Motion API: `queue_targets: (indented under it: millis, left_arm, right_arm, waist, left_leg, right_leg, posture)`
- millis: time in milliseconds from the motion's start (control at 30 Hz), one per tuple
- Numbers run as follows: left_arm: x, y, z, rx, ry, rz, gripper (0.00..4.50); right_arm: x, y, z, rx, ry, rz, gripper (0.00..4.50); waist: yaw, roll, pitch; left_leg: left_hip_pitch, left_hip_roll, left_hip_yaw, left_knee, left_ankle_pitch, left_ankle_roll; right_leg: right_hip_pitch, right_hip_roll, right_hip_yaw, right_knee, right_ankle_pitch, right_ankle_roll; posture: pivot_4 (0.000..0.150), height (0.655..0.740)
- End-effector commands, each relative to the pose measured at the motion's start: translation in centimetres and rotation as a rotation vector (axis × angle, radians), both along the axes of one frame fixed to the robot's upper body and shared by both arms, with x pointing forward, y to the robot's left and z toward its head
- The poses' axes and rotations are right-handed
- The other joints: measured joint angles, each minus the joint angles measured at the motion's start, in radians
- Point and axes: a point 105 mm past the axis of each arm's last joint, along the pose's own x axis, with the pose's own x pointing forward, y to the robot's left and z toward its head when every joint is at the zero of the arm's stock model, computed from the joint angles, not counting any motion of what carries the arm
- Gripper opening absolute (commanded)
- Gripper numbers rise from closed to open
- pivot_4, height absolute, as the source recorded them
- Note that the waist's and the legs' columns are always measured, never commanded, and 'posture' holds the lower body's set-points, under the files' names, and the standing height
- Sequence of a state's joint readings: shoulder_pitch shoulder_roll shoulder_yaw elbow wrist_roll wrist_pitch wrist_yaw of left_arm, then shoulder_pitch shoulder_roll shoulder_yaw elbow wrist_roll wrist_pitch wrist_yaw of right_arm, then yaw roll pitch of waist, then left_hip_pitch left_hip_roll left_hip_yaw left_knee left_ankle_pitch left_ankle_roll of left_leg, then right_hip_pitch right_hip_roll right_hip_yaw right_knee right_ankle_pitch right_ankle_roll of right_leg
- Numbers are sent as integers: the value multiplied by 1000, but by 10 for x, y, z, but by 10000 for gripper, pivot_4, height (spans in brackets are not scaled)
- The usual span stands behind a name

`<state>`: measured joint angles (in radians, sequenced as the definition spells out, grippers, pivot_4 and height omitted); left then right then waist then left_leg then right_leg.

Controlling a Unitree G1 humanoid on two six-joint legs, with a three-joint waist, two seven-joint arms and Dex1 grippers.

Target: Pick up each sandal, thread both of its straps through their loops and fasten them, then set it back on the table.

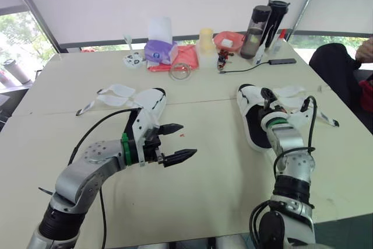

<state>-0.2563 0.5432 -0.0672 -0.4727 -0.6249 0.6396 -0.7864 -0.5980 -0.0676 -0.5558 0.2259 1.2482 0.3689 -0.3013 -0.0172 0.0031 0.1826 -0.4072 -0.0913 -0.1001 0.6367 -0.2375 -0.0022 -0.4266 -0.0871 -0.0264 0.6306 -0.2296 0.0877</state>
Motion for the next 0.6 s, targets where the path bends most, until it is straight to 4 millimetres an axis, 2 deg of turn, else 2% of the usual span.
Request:
queue_targets:
  millis: [33, 100, 167, 233, 433, 600]
  left_arm:
    - [-2, -1, 7, 7, -49, -16, 45000]
    - [-1, -1, 7, 4, -48, -10, 45000]
    - [-1, -1, 6, 5, -48, -5, 45000]
    - [-2, 0, 4, 7, -46, 1, 45000]
    - [-3, 2, 3, 0, -41, 24, 45000]
    - [-4, 1, 2, -3, -39, 29, 45000]
  right_arm:
    - [13, -4, 10, 0, -40, -31, 44586]
    - [21, -3, 10, -2, -43, -38, 44586]
    - [26, -2, 10, 1, -44, -40, 39643]
    - [28, -1, 10, -2, -45, -38, 31709]
    - [29, -1, 9, -17, -47, -41, 1096]
    - [30, -3, 14, -54, -69, -36, 386]
  waist:
    - [0, 0, 0]
    - [0, 0, 0]
    - [0, 0, 0]
    - [2, 0, 0]
    - [1, 0, 0]
    - [3, 0, 0]
  left_leg:
    - [0, 0, 0, 0, 0, 0]
    - [0, 0, 0, 0, 0, 0]
    - [0, 0, 1, 0, 0, 0]
    - [0, 0, 2, 0, 0, 0]
    - [1, 0, 4, 0, 0, 0]
    - [2, 1, 5, 1, 0, 0]
  right_leg:
    - [0, 0, 0, 0, 0, 0]
    - [0, 0, 0, 0, 0, 0]
    - [0, 0, 1, 0, 0, 0]
    - [0, 0, 1, 0, 0, 0]
    - [0, 0, 4, 0, 1, 0]
    - [1, 0, 5, 1, 1, -1]
  posture:
    - [1500, 7400]
    - [1500, 7400]
    - [1500, 7400]
    - [1500, 7400]
    - [1500, 7400]
    - [1500, 7400]
